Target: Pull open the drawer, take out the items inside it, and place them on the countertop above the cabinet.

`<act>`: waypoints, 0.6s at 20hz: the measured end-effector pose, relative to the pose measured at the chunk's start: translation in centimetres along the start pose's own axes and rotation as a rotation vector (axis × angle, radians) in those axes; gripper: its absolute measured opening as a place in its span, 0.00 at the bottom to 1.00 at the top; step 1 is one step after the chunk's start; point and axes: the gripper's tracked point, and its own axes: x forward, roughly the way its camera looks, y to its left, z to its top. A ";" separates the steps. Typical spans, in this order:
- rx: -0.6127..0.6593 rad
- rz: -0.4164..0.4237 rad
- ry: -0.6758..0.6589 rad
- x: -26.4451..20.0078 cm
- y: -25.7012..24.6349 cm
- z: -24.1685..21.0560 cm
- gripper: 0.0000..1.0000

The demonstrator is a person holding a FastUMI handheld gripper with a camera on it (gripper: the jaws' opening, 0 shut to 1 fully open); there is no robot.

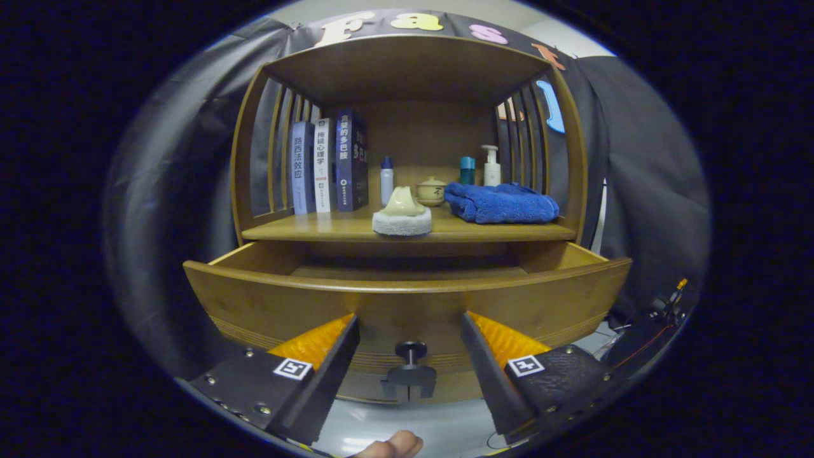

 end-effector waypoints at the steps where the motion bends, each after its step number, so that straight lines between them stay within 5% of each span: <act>1: 0.007 -0.001 -0.009 1.0 0.1 0.3 0.96; 12: 0.017 0.002 -0.036 7.1 0.5 1.5 0.96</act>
